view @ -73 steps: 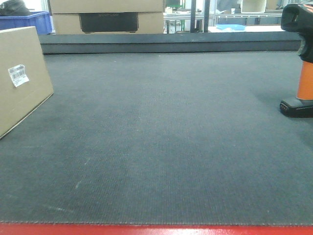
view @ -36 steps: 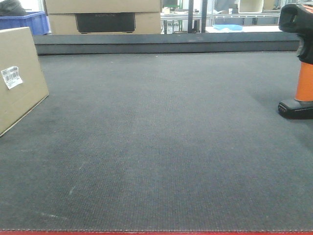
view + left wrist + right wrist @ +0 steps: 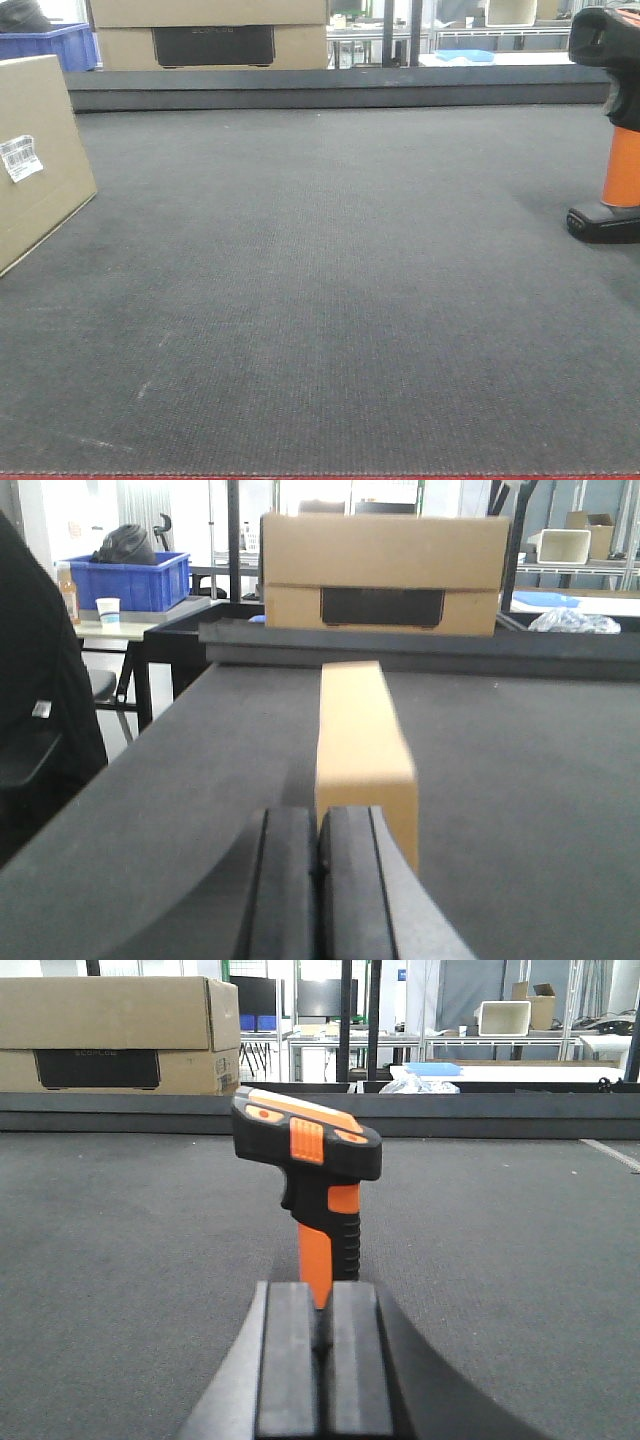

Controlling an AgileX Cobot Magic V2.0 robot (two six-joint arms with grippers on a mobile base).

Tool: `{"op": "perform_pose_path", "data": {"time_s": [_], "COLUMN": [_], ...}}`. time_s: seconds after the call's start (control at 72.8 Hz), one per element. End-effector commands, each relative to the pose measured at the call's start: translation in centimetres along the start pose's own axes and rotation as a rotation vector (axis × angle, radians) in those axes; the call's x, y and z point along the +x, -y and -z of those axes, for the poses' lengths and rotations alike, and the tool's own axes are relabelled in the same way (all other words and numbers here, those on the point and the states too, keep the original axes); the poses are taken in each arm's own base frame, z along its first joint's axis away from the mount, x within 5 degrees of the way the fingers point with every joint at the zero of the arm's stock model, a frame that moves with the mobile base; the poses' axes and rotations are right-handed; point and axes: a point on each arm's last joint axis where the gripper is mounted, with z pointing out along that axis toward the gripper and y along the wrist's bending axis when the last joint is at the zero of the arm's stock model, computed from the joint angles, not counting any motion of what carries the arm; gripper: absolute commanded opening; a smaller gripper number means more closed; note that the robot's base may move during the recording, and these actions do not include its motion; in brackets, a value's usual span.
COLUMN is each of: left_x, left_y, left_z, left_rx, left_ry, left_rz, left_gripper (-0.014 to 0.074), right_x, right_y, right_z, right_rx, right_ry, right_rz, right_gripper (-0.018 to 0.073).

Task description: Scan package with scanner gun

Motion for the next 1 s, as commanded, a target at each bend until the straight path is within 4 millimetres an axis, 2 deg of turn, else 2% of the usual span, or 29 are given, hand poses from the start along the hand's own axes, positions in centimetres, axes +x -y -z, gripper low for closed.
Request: {"op": "perform_pose_path", "data": {"time_s": [0.0,0.096,0.165,0.316,0.481,0.701,0.989], "left_x": [-2.8,-6.0,-7.5,-9.7,-10.3,-9.8,-10.2], "left_y": [0.0,0.0,0.0,0.0,0.1,0.1,0.4], "left_z": [0.0,-0.8,-1.9,-5.5,-10.5,-16.1,-21.3], "left_rx": [0.0,0.0,0.006,0.01,0.036,0.039,0.043], "left_ry": [-0.013,-0.081,-0.157,-0.375,-0.643,-0.72,-0.874], "left_rz": [0.007,0.007,0.021,0.025,-0.048,-0.023,0.051], "left_gripper": [-0.0111,-0.0111,-0.0111,-0.0111,-0.0111,-0.0111,-0.0106], "right_x": [-0.2,-0.2,-0.2,-0.2,-0.2,-0.2,-0.2], "right_y": [0.0,0.0,0.0,0.0,0.0,0.0,0.0], "right_z": [0.0,0.0,0.0,0.0,0.0,0.0,0.0], "right_rx": [0.001,0.001,0.001,0.001,0.001,0.001,0.001], "right_ry": [0.018,0.018,0.018,0.018,0.018,0.018,0.018], "right_rz": [0.006,0.006,0.006,0.006,0.006,0.006,0.006], "right_gripper": [-0.0169,-0.0169,-0.0169,-0.0169,-0.0169,-0.0169,-0.0169]}}
